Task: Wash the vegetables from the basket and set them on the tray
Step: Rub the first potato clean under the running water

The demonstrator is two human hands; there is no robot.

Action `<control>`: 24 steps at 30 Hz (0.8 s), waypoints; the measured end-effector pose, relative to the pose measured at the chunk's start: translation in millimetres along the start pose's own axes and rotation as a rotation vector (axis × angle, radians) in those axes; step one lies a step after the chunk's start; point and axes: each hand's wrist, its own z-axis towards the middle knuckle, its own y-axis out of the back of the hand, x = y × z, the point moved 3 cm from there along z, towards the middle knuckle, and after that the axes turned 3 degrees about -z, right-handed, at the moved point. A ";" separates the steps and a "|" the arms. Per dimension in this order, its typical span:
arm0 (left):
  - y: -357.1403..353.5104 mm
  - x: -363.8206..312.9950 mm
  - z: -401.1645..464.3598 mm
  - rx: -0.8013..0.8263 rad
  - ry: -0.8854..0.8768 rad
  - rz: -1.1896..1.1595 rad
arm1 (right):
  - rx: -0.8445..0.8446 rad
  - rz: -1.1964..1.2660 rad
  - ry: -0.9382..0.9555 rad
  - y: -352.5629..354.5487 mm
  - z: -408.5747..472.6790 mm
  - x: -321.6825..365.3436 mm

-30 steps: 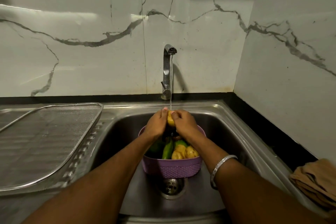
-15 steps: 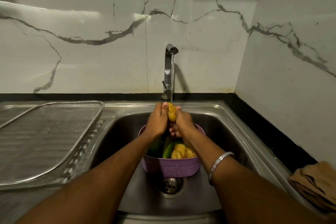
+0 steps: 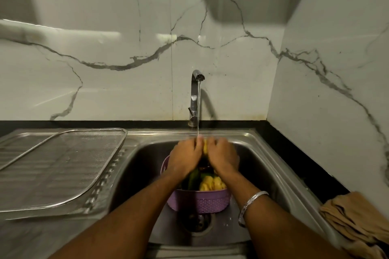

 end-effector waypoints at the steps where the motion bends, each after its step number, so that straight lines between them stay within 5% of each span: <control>1: 6.3 -12.8 0.6 -0.143 -0.087 -0.115 | -0.191 0.140 0.089 11.4 -1.6 9.9; 3: 12.1 -29.0 1.1 -0.332 -0.234 -0.191 | -0.427 0.284 0.259 26.0 -5.8 24.3; 4: 10.6 -29.1 0.6 -0.323 -0.227 -0.199 | -0.374 0.270 0.245 24.2 -3.2 23.3; 7: -12.2 2.2 -2.6 0.126 -0.012 0.148 | 0.193 -0.163 -0.066 -0.1 -4.9 -2.6; 8: -15.6 5.5 -4.8 0.238 -0.029 0.260 | 0.236 -0.253 -0.091 0.1 -5.5 -8.6; 9: -14.9 3.3 -3.0 0.219 -0.069 0.224 | 0.152 -0.257 -0.065 5.4 -2.6 -8.0; 12: -4.3 -21.0 4.5 -0.212 -0.148 -0.317 | -0.424 0.078 0.200 31.2 -1.7 15.3; 13: -4.1 -25.1 6.0 -0.254 -0.161 -0.355 | -0.476 0.142 0.221 32.7 -1.4 16.5; 15: -15.1 -11.6 7.4 -0.071 -0.079 -0.239 | -0.217 0.018 0.077 16.8 3.6 4.5; 17: -31.0 11.8 -0.9 0.303 0.048 0.123 | 0.188 -0.298 -0.097 -7.2 2.3 -21.8; 18: -33.8 19.0 -0.9 0.383 0.032 0.215 | 0.226 -0.356 -0.106 -7.7 1.8 -26.5; 22: -20.7 6.5 10.1 0.059 0.056 -0.238 | -0.054 -0.195 -0.041 13.5 12.1 -10.7; 24: -21.5 4.0 10.1 0.090 0.090 -0.347 | -0.058 -0.137 -0.056 12.2 12.0 -11.4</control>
